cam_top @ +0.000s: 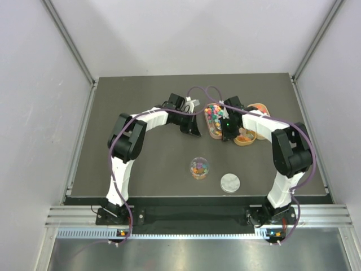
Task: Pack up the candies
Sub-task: Scoop the fake candies from the storage box.
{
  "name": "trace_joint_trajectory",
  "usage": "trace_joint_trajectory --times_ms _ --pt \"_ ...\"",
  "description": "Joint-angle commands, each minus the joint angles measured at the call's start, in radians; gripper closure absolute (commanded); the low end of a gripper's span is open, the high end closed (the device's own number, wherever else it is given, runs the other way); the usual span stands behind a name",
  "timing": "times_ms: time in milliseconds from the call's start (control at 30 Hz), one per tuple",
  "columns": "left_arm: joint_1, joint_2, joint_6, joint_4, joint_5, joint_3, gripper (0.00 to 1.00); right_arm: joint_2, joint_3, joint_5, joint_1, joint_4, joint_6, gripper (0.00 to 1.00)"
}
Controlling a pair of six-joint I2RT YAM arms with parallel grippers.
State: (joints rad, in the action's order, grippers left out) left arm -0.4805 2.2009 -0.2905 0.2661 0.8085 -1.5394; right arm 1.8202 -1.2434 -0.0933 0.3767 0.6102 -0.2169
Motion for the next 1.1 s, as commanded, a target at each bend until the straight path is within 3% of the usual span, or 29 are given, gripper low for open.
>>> trace_joint_trajectory --times_ms 0,400,567,733,1067 --pt "0.014 -0.055 0.089 0.094 -0.011 -0.044 1.00 -0.067 0.062 0.044 -0.009 -0.199 0.016 1.00" --pt "0.017 -0.046 0.191 0.186 -0.049 -0.082 1.00 -0.177 0.205 0.063 0.017 -0.429 0.103 1.00" --pt "0.032 -0.069 0.275 0.274 -0.078 -0.091 1.00 -0.309 0.272 0.079 0.027 -0.490 0.174 1.00" --pt "0.069 -0.101 0.315 0.285 -0.111 -0.090 1.00 -0.421 0.306 0.072 0.028 -0.480 0.209 1.00" --pt "0.206 -0.125 0.346 0.274 -0.172 -0.128 1.00 -0.705 0.421 -0.071 0.028 -0.366 0.549 1.00"
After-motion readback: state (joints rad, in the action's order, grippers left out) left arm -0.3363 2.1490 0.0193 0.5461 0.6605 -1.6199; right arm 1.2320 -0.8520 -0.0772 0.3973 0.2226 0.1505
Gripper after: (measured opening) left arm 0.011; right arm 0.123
